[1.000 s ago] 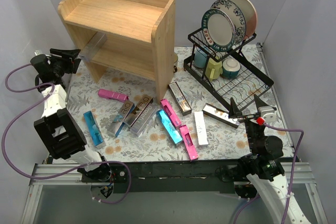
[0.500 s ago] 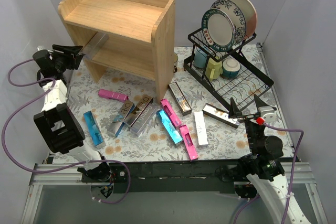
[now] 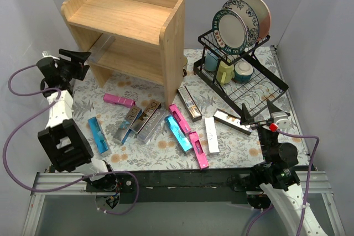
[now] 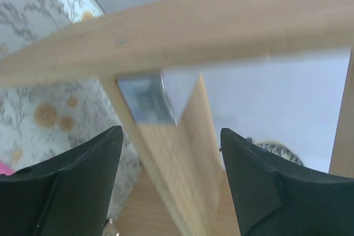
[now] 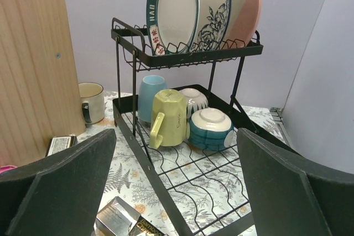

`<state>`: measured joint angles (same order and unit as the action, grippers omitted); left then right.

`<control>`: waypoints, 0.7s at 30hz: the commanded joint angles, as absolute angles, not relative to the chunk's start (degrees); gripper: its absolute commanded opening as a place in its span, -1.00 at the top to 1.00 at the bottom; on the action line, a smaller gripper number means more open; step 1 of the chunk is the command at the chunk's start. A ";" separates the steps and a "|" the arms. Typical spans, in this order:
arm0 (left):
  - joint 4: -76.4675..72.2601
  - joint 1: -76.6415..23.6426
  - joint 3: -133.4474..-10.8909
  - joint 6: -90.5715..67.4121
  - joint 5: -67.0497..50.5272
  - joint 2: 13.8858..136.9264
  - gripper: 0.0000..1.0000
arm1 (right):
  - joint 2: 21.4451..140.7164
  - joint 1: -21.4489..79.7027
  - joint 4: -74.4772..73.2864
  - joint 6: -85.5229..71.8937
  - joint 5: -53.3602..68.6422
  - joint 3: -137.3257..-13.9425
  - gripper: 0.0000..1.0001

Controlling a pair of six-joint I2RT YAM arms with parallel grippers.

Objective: Place and organize the toothpastes onto the shelf
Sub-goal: Pick up the toothpaste from the center of the board.

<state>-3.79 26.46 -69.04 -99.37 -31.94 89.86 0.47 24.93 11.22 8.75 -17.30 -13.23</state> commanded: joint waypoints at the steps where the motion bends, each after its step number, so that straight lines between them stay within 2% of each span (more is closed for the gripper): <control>1: 0.34 24.88 -62.50 -89.40 -30.24 75.78 -0.53 | -1.05 25.31 12.39 8.17 -15.91 -15.12 -0.97; 4: 3.42 21.28 -54.69 -83.16 -26.57 67.61 -0.81 | -1.23 25.31 12.48 8.17 -15.64 -14.94 -0.97; 7: 4.65 13.56 -47.23 -78.07 -21.73 60.15 -0.96 | -1.23 25.40 12.92 8.17 -15.82 -14.68 -0.97; 8: 5.18 9.27 -45.72 -77.26 -18.40 58.90 -0.96 | -0.97 25.31 12.92 8.09 -15.65 -14.59 -0.97; 13: 8.35 0.80 -38.16 -73.74 -12.75 53.18 -0.96 | -0.61 25.58 13.18 7.82 -14.24 -14.59 -0.97; 17: 11.59 -12.17 -35.43 -71.37 -7.22 50.37 -0.96 | -0.44 25.58 13.10 8.00 -15.11 -14.50 -0.97; 21: 16.77 -22.22 -34.01 -71.01 3.56 49.83 -0.96 | -0.26 25.66 13.10 8.09 -14.85 -14.50 -0.97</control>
